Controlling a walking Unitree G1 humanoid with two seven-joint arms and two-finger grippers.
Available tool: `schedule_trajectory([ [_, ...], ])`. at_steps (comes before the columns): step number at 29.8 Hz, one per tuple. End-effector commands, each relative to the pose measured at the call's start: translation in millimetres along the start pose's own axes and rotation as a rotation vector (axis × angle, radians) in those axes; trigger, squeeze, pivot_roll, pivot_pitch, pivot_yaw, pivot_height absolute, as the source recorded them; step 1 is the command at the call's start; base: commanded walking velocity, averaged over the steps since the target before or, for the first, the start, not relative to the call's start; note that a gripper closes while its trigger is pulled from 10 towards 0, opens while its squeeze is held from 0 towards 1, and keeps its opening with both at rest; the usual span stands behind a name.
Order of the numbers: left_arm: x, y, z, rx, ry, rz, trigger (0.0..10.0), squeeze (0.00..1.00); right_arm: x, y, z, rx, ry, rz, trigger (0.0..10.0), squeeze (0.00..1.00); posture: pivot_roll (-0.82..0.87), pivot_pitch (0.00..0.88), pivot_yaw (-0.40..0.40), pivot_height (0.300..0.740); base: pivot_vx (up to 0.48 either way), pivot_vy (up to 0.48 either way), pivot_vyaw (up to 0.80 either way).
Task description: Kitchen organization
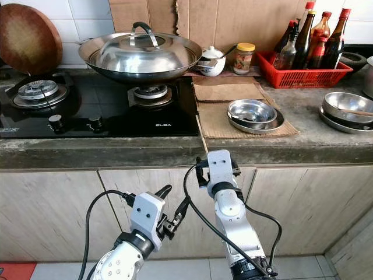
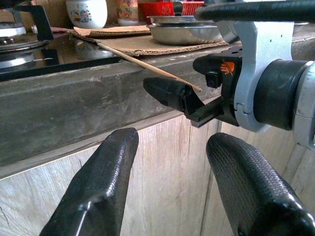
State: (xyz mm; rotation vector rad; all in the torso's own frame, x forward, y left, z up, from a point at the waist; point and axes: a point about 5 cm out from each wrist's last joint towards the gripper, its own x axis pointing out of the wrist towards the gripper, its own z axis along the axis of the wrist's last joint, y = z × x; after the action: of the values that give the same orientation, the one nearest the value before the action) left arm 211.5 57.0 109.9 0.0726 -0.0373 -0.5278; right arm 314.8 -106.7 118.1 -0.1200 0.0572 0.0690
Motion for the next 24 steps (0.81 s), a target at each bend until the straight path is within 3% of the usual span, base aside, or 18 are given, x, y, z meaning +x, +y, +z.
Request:
schedule_trajectory([
  [1,-1.1,-1.3,5.3,-0.008,-0.029,-0.005,10.0,0.00,2.4,0.8,2.1,0.008,-0.006,0.004,2.7,0.00,0.03,0.000,-0.062,0.740,0.000,0.000,0.00],
  [2,-1.1,-1.3,5.3,-0.008,-0.029,-0.005,10.0,0.00,2.6,0.8,2.0,0.008,-0.006,0.005,2.7,0.00,0.03,0.000,-0.062,0.740,0.000,0.000,0.00],
  [3,-1.1,-1.2,5.2,-0.008,-0.029,-0.005,10.0,0.00,2.9,0.9,2.0,0.008,-0.005,0.006,0.0,0.00,0.03,0.000,-0.062,0.740,0.000,0.000,0.00],
  [10,-1.3,-1.5,4.7,-0.007,-0.029,-0.005,10.0,0.00,3.3,1.7,0.9,0.009,-0.001,0.015,0.0,0.00,0.03,0.000,-0.063,0.740,0.000,0.000,0.00],
  [11,-1.1,-1.4,4.9,-0.007,-0.029,-0.005,10.0,0.00,3.4,1.6,1.1,0.006,-0.001,0.016,1.3,0.00,0.03,0.000,-0.064,0.740,0.000,0.000,0.00],
  [12,-1.3,-1.2,4.5,-0.007,-0.027,-0.003,10.0,0.00,3.3,1.5,1.2,0.002,-0.002,0.015,9.1,0.00,0.03,0.000,-0.061,0.740,0.000,0.000,0.00],
  [13,-1.2,-1.2,4.6,-0.008,-0.027,-0.002,10.0,0.00,3.4,1.3,1.3,0.001,-0.002,0.015,10.0,0.00,0.03,0.000,-0.064,0.740,0.000,0.000,0.00],
  [24,-0.6,-2.9,10.1,-0.032,-0.068,-0.016,10.0,0.00,4.7,1.0,-0.3,-0.006,0.011,0.021,10.0,0.00,0.03,0.000,-0.065,0.740,0.000,0.000,0.00],
])
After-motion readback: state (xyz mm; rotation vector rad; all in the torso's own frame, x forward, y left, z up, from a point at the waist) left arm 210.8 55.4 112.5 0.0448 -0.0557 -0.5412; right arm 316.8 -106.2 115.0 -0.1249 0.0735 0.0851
